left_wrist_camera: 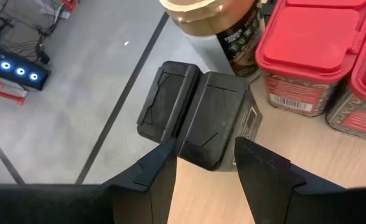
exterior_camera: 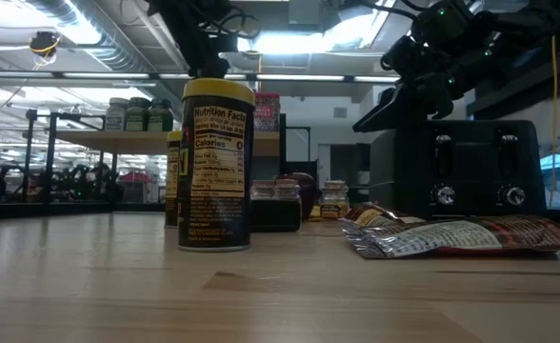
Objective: Shelf spices
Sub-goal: Put the bottom black seasoning can aligned with the other black seasoning can on the shelf, then put the top yellow seasoning bottle on the shelf
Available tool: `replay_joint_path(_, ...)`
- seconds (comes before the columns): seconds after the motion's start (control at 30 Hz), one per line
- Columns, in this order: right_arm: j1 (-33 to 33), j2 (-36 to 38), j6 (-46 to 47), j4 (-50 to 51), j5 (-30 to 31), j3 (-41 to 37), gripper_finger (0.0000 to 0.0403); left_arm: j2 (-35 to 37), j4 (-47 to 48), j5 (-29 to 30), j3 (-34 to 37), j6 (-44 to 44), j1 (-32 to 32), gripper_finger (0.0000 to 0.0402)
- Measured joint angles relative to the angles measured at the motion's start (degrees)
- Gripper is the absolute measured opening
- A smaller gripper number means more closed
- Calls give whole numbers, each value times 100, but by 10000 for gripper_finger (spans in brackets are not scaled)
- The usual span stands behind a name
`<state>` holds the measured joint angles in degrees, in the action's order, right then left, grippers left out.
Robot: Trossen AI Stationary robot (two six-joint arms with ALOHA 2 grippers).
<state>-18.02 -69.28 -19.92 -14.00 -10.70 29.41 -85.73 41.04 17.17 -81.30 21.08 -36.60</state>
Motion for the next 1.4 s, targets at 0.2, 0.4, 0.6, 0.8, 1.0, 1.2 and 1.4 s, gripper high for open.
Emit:
replay_joint_path(0.2,-2,0,-2,-9,0,0,241,0,-20,3,0,-2,24,155)
replay_joint_path(0.4,0,0,0,-9,0,0,241,348,-13,-2,4,-42,371,155)
replay_joint_path(0.6,0,0,7,-96,0,0,241,965,112,-98,11,-394,1019,155)
replay_joint_path(0.8,0,0,71,-243,-2,0,241,1335,155,-370,487,-803,1778,155)
replay_joint_path(1.0,0,0,77,-257,-3,0,241,1433,-122,-369,1382,-1334,2528,155)
replay_joint_path(1.2,0,0,384,-318,-506,0,241,1440,-360,-369,1894,-1992,3415,155)
replay_joint_path(1.4,456,-328,876,-651,-832,2,241,1449,-716,-351,2236,-2402,4133,155)
